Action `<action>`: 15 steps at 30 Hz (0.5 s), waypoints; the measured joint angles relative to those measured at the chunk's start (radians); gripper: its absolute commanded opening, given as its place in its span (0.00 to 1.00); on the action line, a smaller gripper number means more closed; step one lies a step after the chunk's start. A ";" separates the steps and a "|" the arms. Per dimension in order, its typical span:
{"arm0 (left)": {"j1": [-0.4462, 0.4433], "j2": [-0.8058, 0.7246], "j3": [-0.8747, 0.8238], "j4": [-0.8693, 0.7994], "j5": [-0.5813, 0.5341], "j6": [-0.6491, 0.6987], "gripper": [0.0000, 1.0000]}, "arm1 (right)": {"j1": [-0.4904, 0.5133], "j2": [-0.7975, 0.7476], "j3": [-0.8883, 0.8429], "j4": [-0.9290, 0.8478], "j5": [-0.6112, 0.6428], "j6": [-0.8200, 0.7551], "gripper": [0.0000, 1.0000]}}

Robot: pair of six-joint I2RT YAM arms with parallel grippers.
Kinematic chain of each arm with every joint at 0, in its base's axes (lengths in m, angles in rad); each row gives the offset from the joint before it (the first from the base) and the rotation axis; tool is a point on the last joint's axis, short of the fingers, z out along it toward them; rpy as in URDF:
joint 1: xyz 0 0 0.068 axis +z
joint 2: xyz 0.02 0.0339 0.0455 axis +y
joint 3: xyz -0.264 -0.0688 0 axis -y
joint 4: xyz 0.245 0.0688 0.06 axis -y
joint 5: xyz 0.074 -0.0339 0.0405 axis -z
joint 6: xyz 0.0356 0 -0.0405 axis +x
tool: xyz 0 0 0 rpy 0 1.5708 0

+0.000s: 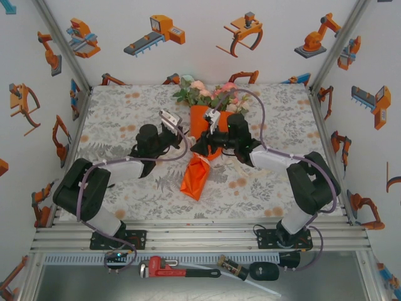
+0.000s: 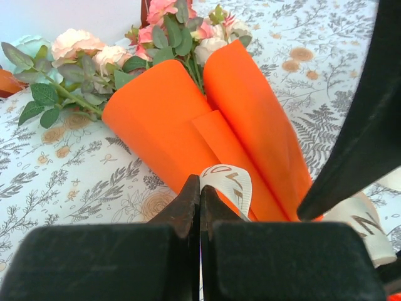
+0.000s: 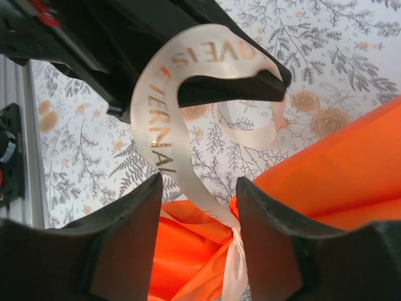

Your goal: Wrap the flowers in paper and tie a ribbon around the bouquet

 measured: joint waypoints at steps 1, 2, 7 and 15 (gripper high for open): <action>-0.001 -0.016 -0.004 -0.008 0.003 -0.003 0.00 | 0.000 -0.003 -0.003 -0.002 0.000 0.000 0.54; -0.002 -0.038 -0.008 -0.020 0.005 -0.006 0.00 | 0.000 -0.008 -0.004 -0.008 0.000 0.000 0.55; -0.021 -0.148 0.011 -0.168 0.007 -0.003 0.00 | 0.000 -0.054 -0.006 -0.002 -0.004 0.009 0.55; -0.053 -0.191 0.121 -0.427 -0.043 0.017 0.00 | 0.008 -0.076 -0.002 0.101 -0.081 0.100 0.48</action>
